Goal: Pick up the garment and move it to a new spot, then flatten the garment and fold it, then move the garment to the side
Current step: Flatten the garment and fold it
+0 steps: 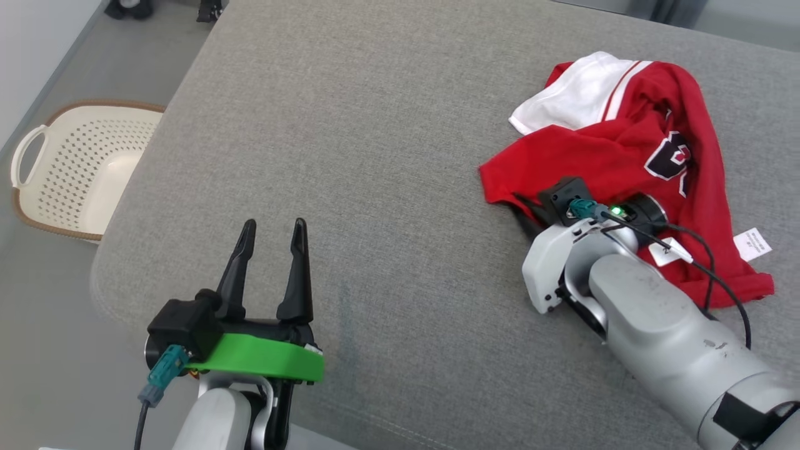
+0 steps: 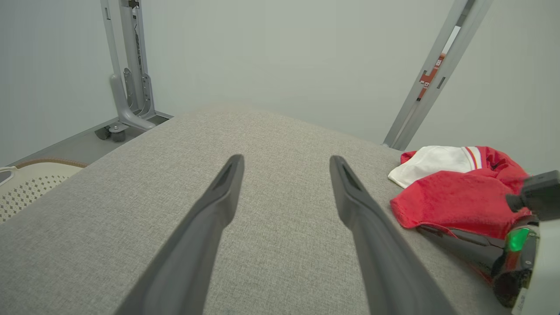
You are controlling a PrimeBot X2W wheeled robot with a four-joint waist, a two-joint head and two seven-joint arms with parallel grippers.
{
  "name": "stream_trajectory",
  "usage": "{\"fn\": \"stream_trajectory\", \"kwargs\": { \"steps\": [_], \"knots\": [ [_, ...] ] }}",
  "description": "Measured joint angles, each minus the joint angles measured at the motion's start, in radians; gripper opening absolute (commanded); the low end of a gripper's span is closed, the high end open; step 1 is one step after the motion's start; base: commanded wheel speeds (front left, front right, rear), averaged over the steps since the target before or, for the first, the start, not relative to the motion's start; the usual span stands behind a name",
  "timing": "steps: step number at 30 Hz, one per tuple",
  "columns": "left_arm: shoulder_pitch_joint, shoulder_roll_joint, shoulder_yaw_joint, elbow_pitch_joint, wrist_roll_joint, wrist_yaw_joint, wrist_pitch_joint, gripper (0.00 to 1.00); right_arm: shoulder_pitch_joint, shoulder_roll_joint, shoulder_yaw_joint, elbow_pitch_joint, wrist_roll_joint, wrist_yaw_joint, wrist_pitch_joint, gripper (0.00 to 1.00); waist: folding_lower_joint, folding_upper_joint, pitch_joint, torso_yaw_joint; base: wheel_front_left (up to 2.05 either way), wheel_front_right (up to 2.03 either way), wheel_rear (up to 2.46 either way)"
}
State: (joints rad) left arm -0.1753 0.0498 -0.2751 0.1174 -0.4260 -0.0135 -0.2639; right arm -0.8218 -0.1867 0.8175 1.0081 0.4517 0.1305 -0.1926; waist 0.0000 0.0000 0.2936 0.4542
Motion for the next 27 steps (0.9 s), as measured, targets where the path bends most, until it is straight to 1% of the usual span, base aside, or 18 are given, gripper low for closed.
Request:
{"fn": "stream_trajectory", "kwargs": {
  "steps": [2, 4, 6, 7, 9, 12, 14, 17, 19, 20, 22, 25, 27],
  "knots": [
    [0.0, 0.0, 0.013, 0.007, 0.008, -0.002, 0.0, 1.0, 0.023, 0.006, 0.033, -0.039, 0.038, 0.0, -0.017, 0.0, 0.0, 0.0, -0.007, -0.017, 0.0, 0.0, 0.0],
    [0.0, 0.0, 0.027, 0.014, 0.017, -0.005, 0.0, 1.0, 0.058, 0.007, 0.094, -0.096, 0.072, 0.0, -0.026, 0.0, 0.0, 0.0, -0.016, -0.04, 0.0, 0.0, 0.0],
    [0.001, 0.0, 0.041, 0.019, 0.032, -0.011, 0.0, 1.0, 0.087, -0.009, 0.16, -0.152, 0.104, 0.0, -0.026, 0.0, 0.0, 0.0, -0.027, -0.066, 0.0, 0.0, 0.0],
    [0.001, 0.0, 0.048, 0.021, 0.04, -0.014, 0.0, 1.0, 0.099, -0.029, 0.206, -0.185, 0.112, 0.0, -0.02, 0.0, 0.0, 0.0, -0.034, -0.083, 0.0, 0.0, 0.0],
    [0.001, 0.0, 0.059, 0.02, 0.049, -0.019, 0.0, 1.0, 0.112, -0.078, 0.284, -0.239, 0.121, 0.001, -0.007, 0.0, 0.0, 0.0, -0.047, -0.113, 0.0, 0.0, 0.0],
    [0.001, -0.001, 0.072, 0.021, 0.058, -0.026, 0.0, 1.0, 0.126, -0.172, 0.389, -0.337, 0.172, 0.001, 0.03, 0.0, 0.0, 0.0, -0.068, -0.166, 0.0, 0.0, 0.0],
    [0.001, -0.001, 0.078, 0.023, 0.06, -0.028, 0.0, 1.0, 0.129, -0.237, 0.422, -0.397, 0.201, 0.002, 0.066, 0.0, 0.0, 0.0, -0.081, -0.197, 0.0, 0.0, 0.0],
    [0.002, -0.001, 0.082, 0.024, 0.06, -0.031, 0.0, 1.0, 0.135, -0.351, 0.445, -0.472, 0.236, 0.002, 0.132, 0.0, 0.0, 0.0, -0.102, -0.242, 0.0, 0.0, 0.0],
    [0.002, -0.001, 0.082, 0.026, 0.06, -0.031, 0.0, 1.0, 0.136, -0.435, 0.453, -0.512, 0.231, 0.002, 0.187, 0.0, 0.0, 0.0, -0.116, -0.27, 0.0, 0.0, 0.0],
    [0.003, -0.001, 0.081, 0.027, 0.06, -0.031, 0.0, 1.0, 0.137, -0.466, 0.454, -0.523, 0.231, 0.002, 0.205, 0.0, 0.0, 0.0, -0.122, -0.28, 0.0, 0.0, 0.0],
    [0.007, -0.001, 0.079, 0.028, 0.06, -0.031, 0.0, 1.0, 0.142, -0.549, 0.457, -0.536, 0.216, 0.002, 0.252, 0.0, 0.0, 0.0, -0.14, -0.303, 0.0, 0.0, 0.0],
    [0.014, -0.001, 0.079, 0.03, 0.06, -0.032, 0.0, 1.0, 0.156, -0.623, 0.458, -0.53, 0.184, 0.001, 0.291, 0.0, 0.0, 0.0, -0.161, -0.324, 0.0, 0.0, 0.0],
    [0.018, -0.001, 0.08, 0.031, 0.06, -0.032, 0.0, 1.0, 0.163, -0.647, 0.461, -0.507, 0.18, 0.001, 0.303, 0.0, 0.0, 0.0001, -0.173, -0.334, 0.0, 0.0, 0.0]
  ]
}}
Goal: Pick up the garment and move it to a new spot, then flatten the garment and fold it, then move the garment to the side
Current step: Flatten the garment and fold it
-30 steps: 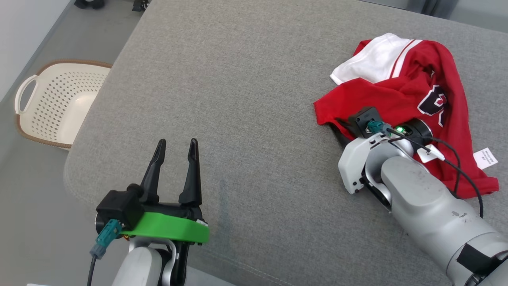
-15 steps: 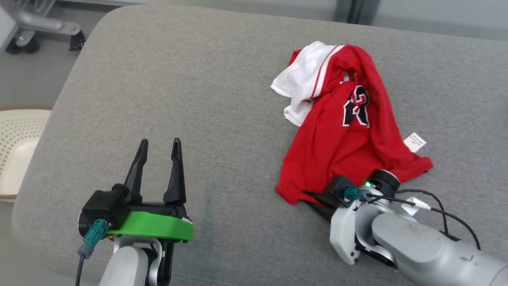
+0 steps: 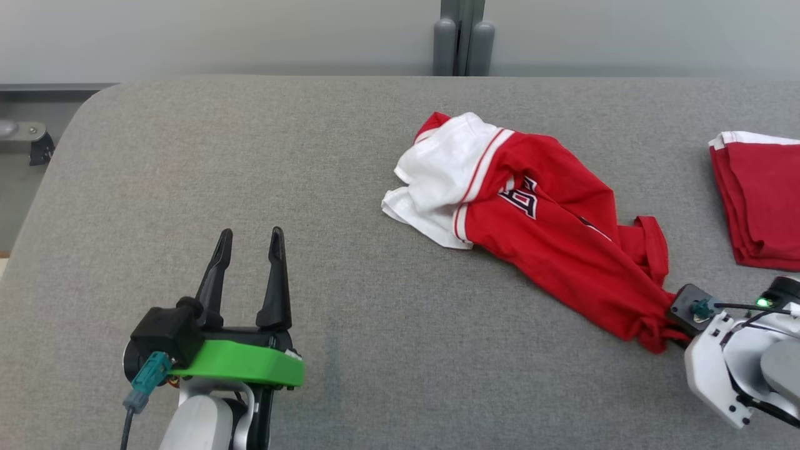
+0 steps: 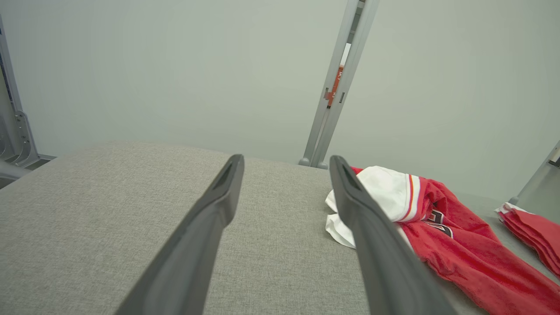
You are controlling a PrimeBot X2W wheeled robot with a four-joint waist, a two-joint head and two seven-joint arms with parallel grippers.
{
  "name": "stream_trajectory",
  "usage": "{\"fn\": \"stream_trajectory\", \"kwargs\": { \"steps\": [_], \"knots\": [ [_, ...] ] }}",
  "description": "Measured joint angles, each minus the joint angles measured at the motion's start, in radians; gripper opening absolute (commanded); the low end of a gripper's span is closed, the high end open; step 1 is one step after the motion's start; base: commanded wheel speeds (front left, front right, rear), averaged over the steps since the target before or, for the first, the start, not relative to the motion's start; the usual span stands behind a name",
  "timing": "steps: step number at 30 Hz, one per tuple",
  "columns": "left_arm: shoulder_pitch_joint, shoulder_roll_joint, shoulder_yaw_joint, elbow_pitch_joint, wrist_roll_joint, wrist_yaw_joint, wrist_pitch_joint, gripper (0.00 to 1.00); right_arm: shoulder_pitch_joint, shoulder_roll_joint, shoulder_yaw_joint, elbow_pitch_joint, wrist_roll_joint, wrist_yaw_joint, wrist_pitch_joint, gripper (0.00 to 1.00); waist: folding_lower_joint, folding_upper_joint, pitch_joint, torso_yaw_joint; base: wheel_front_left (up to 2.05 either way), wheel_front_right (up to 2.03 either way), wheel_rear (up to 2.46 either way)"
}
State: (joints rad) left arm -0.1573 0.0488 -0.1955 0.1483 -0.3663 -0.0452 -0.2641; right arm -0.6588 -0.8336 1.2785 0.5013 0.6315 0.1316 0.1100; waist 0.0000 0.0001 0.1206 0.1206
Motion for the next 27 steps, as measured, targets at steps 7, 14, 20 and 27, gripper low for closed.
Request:
{"fn": "stream_trajectory", "kwargs": {
  "steps": [7, 14, 20, 27],
  "knots": [
    [0.005, 0.0, 0.005, 0.004, -0.001, -0.002, 0.0, 1.0, 0.0, 0.055, -0.113, 0.109, 0.071, 0.0, -0.145, 1.0, 0.0, 0.0, -0.024, -0.013, 0.0, 0.0, 0.0],
    [0.024, 0.0, 0.027, 0.003, 0.011, -0.004, 0.0, 1.0, -0.001, 0.191, -0.33, 0.152, 0.072, 0.0, -0.326, 1.0, 0.0, 0.0, -0.039, -0.039, 0.0, 0.0, 0.0],
    [0.029, 0.0, 0.028, -0.001, 0.018, -0.008, 0.0, 1.0, 0.047, 0.321, -0.567, 0.14, -0.032, 0.0, -0.368, 1.0, 0.0, 0.0, -0.05, -0.064, 0.0, 0.0, 0.0],
    [0.039, 0.0, 0.043, -0.01, 0.033, -0.012, 0.0, 1.0, 0.19, 0.467, -0.858, -0.126, -0.219, 0.0, -0.373, 1.0, 0.0, 0.0, -0.054, -0.091, 0.0, 0.0, 0.0]
  ]
}}
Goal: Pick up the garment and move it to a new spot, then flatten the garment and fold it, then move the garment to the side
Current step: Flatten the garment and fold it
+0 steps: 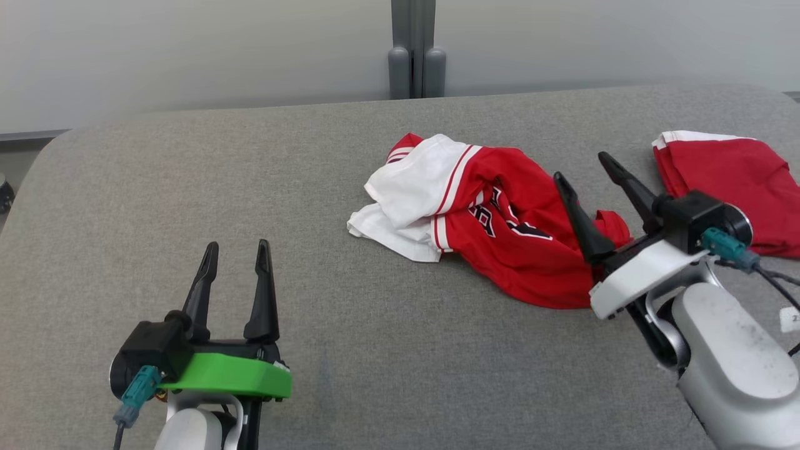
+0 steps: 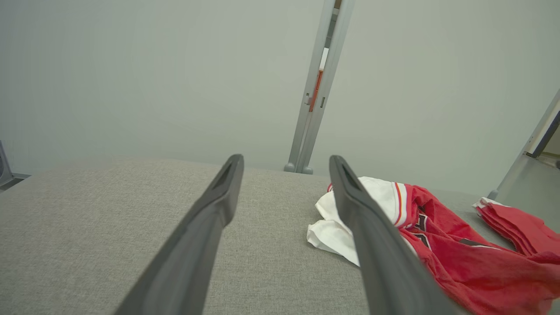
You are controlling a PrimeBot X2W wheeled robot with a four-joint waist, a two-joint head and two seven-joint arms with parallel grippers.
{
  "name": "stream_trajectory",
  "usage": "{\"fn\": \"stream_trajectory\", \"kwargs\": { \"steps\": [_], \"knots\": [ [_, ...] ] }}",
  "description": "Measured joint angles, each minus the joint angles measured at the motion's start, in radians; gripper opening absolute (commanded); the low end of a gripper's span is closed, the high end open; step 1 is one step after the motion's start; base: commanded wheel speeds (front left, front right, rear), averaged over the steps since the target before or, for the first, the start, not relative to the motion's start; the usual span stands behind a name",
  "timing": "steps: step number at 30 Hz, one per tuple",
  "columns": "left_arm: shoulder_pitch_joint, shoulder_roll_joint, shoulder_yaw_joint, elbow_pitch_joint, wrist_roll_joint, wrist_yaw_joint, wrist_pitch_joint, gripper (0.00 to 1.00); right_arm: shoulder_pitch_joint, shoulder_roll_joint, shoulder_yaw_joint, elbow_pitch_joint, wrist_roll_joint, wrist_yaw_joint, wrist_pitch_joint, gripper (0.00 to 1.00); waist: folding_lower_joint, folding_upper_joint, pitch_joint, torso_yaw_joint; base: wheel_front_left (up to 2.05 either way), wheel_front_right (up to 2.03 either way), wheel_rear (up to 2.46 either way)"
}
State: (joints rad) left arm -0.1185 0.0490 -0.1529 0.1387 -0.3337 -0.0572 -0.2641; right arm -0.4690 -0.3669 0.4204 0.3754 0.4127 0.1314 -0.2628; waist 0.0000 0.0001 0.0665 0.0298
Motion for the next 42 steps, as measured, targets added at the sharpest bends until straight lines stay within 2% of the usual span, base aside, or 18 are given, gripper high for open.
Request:
{"fn": "stream_trajectory", "kwargs": {
  "steps": [6, 9, 14, 19, 23, 28, 32, 35, 36, 37, 38, 42],
  "knots": [
    [0.003, 0.0, -0.01, -0.007, 0.002, -0.004, 0.0, 1.0, 0.109, 0.094, -0.076, -0.105, -0.109, 0.0, 0.003, 1.0, 0.0, 0.0, 0.001, -0.01, 0.0, 0.0, 0.0],
    [0.003, 0.0, -0.023, -0.014, 0.0, -0.004, 0.0, 1.0, 0.132, 0.112, -0.087, -0.124, -0.134, 0.0, 0.018, 1.0, 0.0, 0.0, 0.008, -0.005, 0.0, 0.0, 0.0],
    [-0.003, 0.0, -0.038, -0.016, -0.002, -0.004, 0.0, 1.0, 0.124, 0.108, -0.095, -0.138, -0.156, 0.0, 0.058, 1.0, 0.0, 0.0, 0.032, 0.012, 0.0, 0.0, 0.0],
    [-0.035, 0.0, -0.066, -0.012, -0.006, -0.005, 0.0, 1.0, 0.046, 0.083, -0.105, -0.09, -0.176, 0.0, 0.119, 1.0, 0.0, 0.0, 0.073, 0.045, 0.0, 0.0, 0.0],
    [-0.055, 0.0, -0.088, -0.005, -0.018, -0.005, 0.0, 1.0, -0.031, 0.051, -0.044, -0.012, -0.191, 0.0, 0.174, 1.0, 0.0, 0.0, 0.108, 0.085, 0.0, 0.0, 0.0],
    [-0.089, 0.0, -0.131, -0.009, -0.038, 0.002, 0.0, 1.0, -0.136, -0.041, 0.089, 0.105, -0.28, 0.0, 0.204, 1.0, 0.0, 0.0, 0.148, 0.144, 0.0, 0.0, 0.0],
    [-0.102, 0.0, -0.157, -0.008, -0.049, 0.011, 0.0, 1.0, -0.205, -0.063, 0.184, 0.188, -0.293, 0.0, 0.191, 1.0, 0.0, 0.0, 0.177, 0.193, 0.0, 0.0, 0.0],
    [-0.103, 0.0, -0.169, -0.008, -0.053, 0.018, 0.0, 1.0, -0.251, -0.076, 0.219, 0.249, -0.301, 0.0, 0.174, 1.0, 0.0, 0.0, 0.195, 0.225, 0.0, 0.0, 0.0],
    [-0.103, 0.0, -0.169, -0.008, -0.055, 0.02, 0.0, 1.0, -0.265, -0.075, 0.218, 0.272, -0.3, 0.0, 0.171, 0.83, 0.0, 0.0, 0.201, 0.234, 0.0, 0.0, 0.0],
    [-0.103, 0.0, -0.169, -0.008, -0.058, 0.022, 0.0, 1.0, -0.278, -0.072, 0.21, 0.293, -0.3, 0.0, 0.163, 0.34, 0.0, 0.0, 0.208, 0.242, 0.0, 0.0, 0.0],
    [-0.103, 0.0, -0.17, -0.008, -0.059, 0.022, 0.0, 1.0, -0.288, -0.069, 0.194, 0.309, -0.3, 0.0, 0.151, 0.0, 0.0, 0.0, 0.213, 0.248, 0.0, 0.0, 0.0],
    [-0.102, 0.0, -0.166, -0.007, -0.059, 0.025, 0.0, 1.0, -0.316, -0.036, 0.136, 0.368, -0.293, 0.0, 0.113, 0.0, 0.0, 0.0, 0.23, 0.259, 0.0, 0.0, 0.0]
  ]
}}
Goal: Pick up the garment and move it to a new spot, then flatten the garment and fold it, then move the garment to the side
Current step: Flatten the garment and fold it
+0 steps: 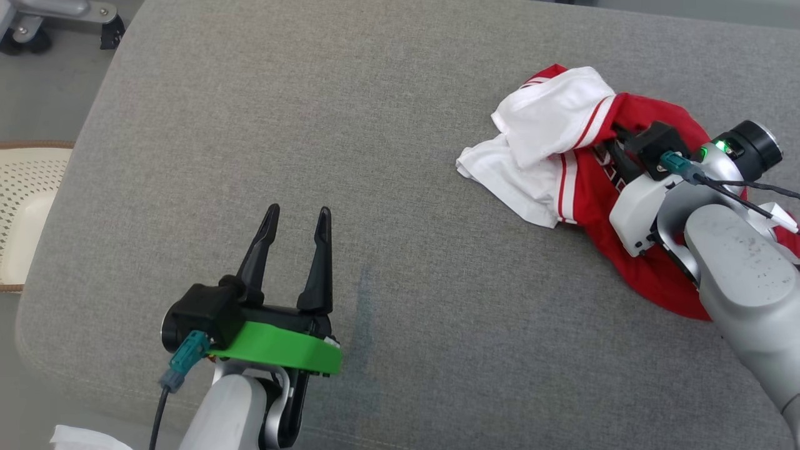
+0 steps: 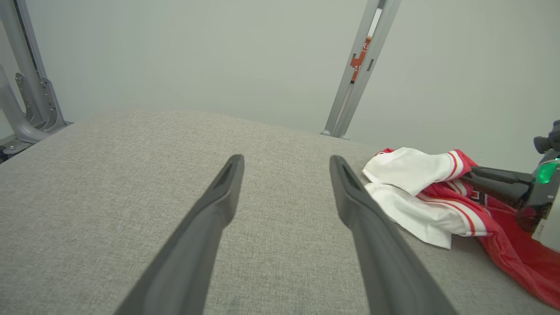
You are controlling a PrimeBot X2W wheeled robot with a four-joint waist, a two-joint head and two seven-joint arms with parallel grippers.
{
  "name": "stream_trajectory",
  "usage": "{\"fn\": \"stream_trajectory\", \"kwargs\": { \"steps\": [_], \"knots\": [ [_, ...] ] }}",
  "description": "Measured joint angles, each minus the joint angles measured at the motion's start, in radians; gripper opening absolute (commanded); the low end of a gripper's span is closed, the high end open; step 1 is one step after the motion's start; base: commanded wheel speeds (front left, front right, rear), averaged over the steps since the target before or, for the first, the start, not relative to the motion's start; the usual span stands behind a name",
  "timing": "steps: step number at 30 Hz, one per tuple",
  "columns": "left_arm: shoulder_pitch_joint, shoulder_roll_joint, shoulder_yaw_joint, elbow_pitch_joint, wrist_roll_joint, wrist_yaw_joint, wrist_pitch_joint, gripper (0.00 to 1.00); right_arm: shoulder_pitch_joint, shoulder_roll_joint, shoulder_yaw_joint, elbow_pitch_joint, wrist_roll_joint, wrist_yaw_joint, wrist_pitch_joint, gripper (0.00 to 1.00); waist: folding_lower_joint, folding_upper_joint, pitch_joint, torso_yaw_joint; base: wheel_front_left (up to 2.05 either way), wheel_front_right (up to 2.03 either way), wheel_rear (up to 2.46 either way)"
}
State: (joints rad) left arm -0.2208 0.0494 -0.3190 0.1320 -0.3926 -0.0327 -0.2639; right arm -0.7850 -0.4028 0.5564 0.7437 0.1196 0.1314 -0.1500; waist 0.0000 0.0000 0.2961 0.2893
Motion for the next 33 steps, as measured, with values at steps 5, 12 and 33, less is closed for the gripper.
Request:
{"fn": "stream_trajectory", "kwargs": {
  "steps": [5, 12, 33],
  "knots": [
    [-0.002, 0.0, -0.004, 0.003, -0.004, 0.002, 0.0, 1.0, -0.03, 0.017, -0.083, 0.05, 0.014, 0.0, -0.037, 0.0, 0.0, 0.0, -0.001, -0.013, 0.0, 0.0, 0.0],
    [-0.023, 0.0, -0.025, -0.007, -0.014, 0.006, 0.0, 1.0, -0.132, 0.034, -0.228, 0.083, 0.194, 0.0, -0.017, 0.0, 0.0, 0.0, 0.019, -0.011, 0.0, 0.0, 0.0],
    [-0.039, -0.001, -0.002, 0.005, -0.013, 0.01, 0.0, 1.0, -0.292, 0.103, -0.237, 0.304, 0.059, 0.0, -0.095, 1.0, 0.0, 0.0, 0.016, -0.05, 0.0, 0.0, 0.0]
  ]
}}
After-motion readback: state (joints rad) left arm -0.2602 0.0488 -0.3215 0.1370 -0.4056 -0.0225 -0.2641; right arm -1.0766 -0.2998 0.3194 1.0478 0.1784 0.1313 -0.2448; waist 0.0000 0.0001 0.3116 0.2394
